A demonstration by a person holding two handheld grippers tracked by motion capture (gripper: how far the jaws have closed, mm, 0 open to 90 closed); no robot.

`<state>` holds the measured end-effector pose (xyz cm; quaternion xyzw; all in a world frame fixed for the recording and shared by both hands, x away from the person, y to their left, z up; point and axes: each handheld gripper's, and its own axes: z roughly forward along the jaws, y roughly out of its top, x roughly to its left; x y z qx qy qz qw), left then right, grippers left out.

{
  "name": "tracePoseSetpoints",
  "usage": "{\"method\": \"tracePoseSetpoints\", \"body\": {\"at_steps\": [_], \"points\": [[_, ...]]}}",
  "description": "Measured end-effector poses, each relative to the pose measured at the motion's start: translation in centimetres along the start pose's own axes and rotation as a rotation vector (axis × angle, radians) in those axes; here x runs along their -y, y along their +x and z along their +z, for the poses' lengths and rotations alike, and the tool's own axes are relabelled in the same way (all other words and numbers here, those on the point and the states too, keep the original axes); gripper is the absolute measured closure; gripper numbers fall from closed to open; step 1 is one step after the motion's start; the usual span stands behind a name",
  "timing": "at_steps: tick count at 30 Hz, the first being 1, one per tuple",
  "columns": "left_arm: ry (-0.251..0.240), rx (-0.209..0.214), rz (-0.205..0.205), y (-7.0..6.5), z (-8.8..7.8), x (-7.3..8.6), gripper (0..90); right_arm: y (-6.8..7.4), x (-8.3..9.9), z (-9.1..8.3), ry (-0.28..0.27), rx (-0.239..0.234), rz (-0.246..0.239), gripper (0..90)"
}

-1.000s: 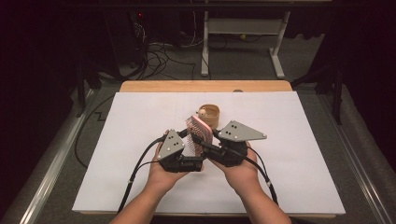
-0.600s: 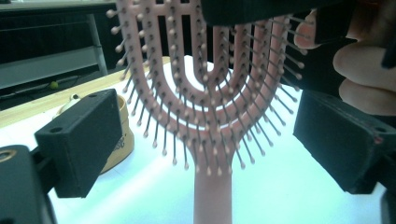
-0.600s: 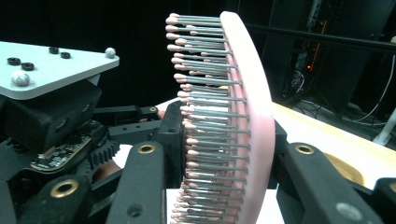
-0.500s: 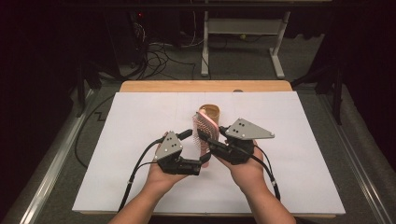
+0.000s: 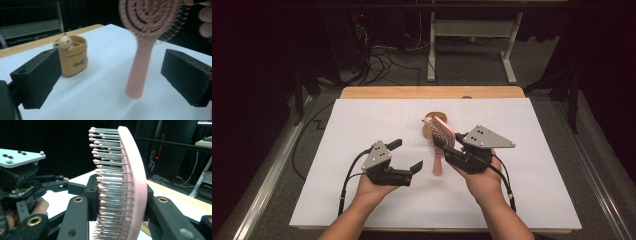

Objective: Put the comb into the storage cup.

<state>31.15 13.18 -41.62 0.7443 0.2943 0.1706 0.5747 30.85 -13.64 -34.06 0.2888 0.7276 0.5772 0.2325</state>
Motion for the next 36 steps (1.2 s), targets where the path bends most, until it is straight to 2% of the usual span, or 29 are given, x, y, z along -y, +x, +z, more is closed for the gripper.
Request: {"method": "tracePoseSetpoints", "body": {"at_steps": [3,7,11,16,21,29,36], "points": [[0.015,-0.017,-0.003,0.6,-0.5,0.3,3.8,-0.2,0.0,-0.2,-0.001,0.005,-0.003,64.6],[0.018,-0.029,0.010,1.0,-1.5,0.8,4.0,-0.6,0.2,-0.4,-0.003,0.016,-0.003,64.6],[0.027,-0.063,0.032,1.6,-2.7,1.5,2.7,-1.0,0.3,-0.7,-0.008,0.026,0.001,64.6],[0.033,-0.093,0.009,2.9,-4.4,2.8,2.8,-1.4,0.5,-0.9,-0.008,0.041,-0.001,64.5],[0.018,-0.116,-0.021,4.1,-5.6,3.8,3.0,-1.9,0.4,-1.2,-0.008,0.055,-0.001,64.5],[0.011,-0.148,-0.047,5.2,-6.2,4.8,2.8,-3.0,0.6,-1.5,-0.009,0.087,0.010,64.5],[0.018,-0.147,-0.052,5.7,-6.4,5.1,2.7,-4.0,0.6,-1.6,-0.013,0.113,0.013,64.6]]}}
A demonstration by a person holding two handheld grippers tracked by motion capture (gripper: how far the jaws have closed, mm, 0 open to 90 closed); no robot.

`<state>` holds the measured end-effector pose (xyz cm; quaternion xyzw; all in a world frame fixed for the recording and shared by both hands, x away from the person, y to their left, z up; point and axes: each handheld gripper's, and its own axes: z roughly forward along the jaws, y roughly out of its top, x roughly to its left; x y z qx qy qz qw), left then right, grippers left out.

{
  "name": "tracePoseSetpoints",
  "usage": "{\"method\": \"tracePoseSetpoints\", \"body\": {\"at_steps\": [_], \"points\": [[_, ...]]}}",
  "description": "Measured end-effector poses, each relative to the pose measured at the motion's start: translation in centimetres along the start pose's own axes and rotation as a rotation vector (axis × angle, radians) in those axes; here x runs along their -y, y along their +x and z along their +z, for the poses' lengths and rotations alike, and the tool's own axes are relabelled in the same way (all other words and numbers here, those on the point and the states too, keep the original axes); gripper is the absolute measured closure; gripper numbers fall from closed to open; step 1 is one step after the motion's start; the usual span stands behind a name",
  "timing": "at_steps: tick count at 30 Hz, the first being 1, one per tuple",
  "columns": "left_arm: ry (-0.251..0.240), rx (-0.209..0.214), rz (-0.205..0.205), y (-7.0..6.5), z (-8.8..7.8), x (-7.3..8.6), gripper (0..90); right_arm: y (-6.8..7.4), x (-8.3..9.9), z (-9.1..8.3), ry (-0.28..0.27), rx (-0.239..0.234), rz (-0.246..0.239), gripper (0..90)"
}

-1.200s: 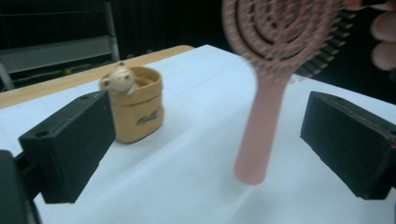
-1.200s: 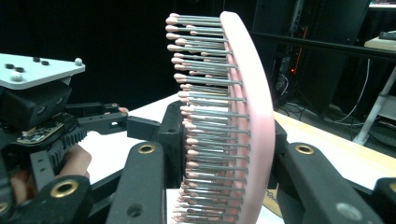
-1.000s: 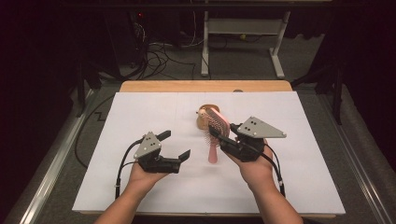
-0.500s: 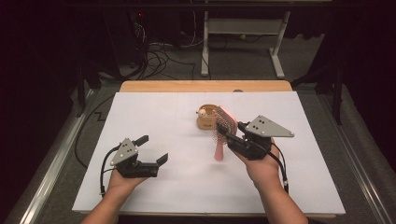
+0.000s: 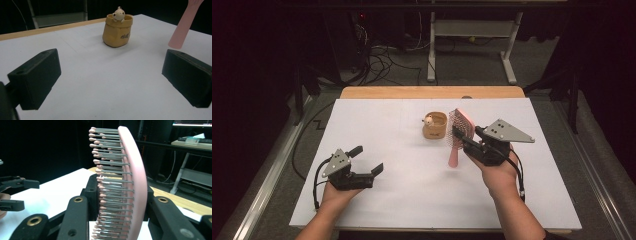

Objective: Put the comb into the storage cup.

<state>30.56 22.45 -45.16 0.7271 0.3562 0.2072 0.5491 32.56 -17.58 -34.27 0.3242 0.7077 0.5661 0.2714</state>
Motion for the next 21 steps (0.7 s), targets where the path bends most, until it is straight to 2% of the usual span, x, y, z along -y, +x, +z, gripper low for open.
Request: {"method": "tracePoseSetpoints", "body": {"at_steps": [7,21], "points": [[0.001,0.004,-0.012,0.1,0.1,0.2,2.7,-0.7,0.0,0.0,-0.005,0.022,-0.003,64.5],[0.001,-0.005,-0.001,0.0,0.0,0.3,2.8,-2.4,-0.1,-0.4,-0.010,0.064,0.005,64.5]]}}
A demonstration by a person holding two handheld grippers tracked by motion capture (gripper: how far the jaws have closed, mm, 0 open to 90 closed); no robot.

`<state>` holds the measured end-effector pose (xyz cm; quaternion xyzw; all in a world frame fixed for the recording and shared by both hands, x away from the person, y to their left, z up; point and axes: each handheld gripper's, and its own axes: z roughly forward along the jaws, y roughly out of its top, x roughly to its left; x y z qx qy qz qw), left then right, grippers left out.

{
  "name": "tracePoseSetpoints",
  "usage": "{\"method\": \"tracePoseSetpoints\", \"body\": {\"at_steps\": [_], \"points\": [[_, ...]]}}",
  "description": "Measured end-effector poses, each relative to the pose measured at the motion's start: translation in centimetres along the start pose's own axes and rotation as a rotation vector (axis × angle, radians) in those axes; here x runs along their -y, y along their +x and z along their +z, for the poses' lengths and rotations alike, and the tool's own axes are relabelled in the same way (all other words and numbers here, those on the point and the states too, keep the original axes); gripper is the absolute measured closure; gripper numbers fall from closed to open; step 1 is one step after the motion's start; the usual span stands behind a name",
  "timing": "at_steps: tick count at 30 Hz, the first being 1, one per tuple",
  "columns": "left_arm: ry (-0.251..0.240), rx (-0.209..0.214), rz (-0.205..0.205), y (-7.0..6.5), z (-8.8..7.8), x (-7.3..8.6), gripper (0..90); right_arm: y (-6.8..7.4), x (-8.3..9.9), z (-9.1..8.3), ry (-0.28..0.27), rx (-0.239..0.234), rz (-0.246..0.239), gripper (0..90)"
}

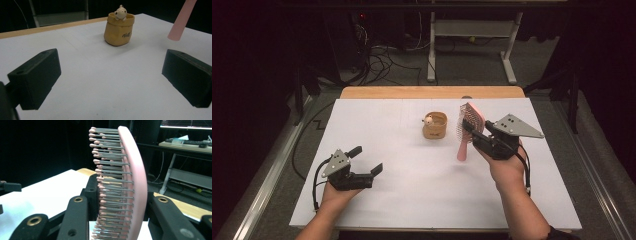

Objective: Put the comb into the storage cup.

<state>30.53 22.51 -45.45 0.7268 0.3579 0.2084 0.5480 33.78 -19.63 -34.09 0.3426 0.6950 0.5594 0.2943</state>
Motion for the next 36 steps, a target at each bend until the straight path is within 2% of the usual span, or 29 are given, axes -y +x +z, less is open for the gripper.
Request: {"method": "tracePoseSetpoints", "body": {"at_steps": [4,10,16,21,36], "points": [[-0.007,0.002,0.019,-0.1,0.0,0.0,2.8,-0.6,-0.1,0.1,0.000,0.013,0.008,64.5],[0.000,0.006,0.012,0.0,-0.1,0.1,2.8,-0.9,-0.5,0.6,-0.003,0.025,0.007,64.5],[-0.003,0.014,0.038,-0.1,0.1,0.1,2.8,-0.6,-0.8,1.2,-0.009,0.040,0.011,64.5],[0.004,0.022,0.029,-0.3,0.1,0.1,2.8,-0.2,-1.2,1.6,-0.018,0.041,0.001,64.5],[0.004,0.017,0.051,-0.3,-0.1,0.2,2.4,0.1,-2.3,2.7,-0.059,0.028,-0.001,64.5]]}}
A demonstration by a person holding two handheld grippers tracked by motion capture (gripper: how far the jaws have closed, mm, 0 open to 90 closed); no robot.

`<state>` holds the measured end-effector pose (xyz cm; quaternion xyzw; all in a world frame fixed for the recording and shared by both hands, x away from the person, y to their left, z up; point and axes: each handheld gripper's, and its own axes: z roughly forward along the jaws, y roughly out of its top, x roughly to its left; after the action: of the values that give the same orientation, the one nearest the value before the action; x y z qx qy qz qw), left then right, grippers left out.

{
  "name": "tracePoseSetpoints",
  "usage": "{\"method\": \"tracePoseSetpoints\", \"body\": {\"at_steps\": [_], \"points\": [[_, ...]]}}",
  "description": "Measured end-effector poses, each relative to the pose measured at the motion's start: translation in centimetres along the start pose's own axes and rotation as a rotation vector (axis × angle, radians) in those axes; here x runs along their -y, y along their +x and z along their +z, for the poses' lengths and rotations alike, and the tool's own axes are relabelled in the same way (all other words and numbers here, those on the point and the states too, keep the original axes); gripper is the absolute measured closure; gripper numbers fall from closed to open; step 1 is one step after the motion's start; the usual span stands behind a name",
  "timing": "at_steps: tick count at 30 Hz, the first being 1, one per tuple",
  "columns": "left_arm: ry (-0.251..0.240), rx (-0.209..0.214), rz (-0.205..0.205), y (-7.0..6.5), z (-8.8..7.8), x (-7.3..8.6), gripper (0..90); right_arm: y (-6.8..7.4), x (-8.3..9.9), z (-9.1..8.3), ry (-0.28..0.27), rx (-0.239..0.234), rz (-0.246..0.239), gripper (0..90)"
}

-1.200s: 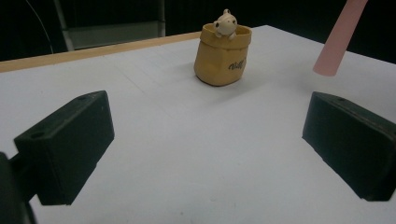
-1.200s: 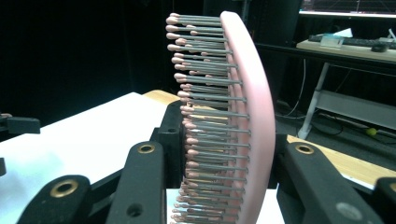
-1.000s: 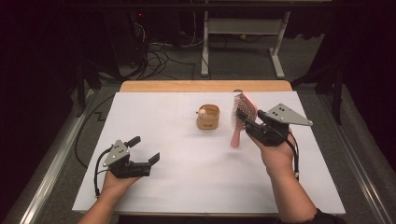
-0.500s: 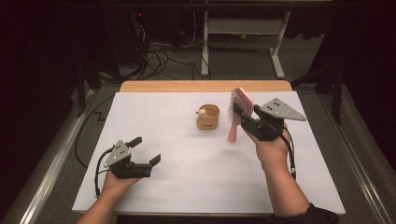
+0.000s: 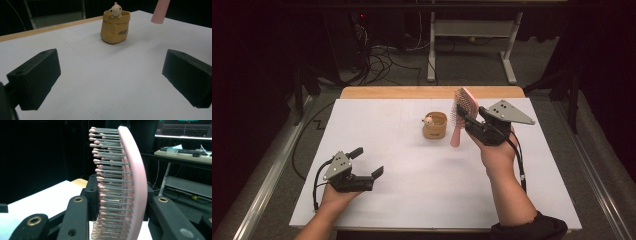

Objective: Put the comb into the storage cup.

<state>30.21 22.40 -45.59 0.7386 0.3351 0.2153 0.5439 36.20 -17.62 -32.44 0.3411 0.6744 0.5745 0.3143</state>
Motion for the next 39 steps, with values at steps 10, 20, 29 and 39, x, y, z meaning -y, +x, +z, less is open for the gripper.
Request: {"method": "tracePoseSetpoints", "body": {"at_steps": [10,20,29,39], "points": [[-0.005,-0.003,0.003,0.0,0.1,0.0,2.4,-0.2,-1.1,0.8,-0.031,-0.002,0.007,64.5],[-0.017,-0.001,0.003,0.1,0.0,0.0,2.4,-0.6,-1.9,2.1,-0.029,0.010,0.015,64.5],[-0.010,0.005,0.040,-0.5,0.2,0.0,2.8,-0.4,-2.7,3.3,-0.036,0.022,0.005,64.5],[-0.012,0.013,0.033,-0.5,0.2,0.0,2.2,-0.3,-3.1,5.0,-0.043,0.028,0.009,64.5]]}}
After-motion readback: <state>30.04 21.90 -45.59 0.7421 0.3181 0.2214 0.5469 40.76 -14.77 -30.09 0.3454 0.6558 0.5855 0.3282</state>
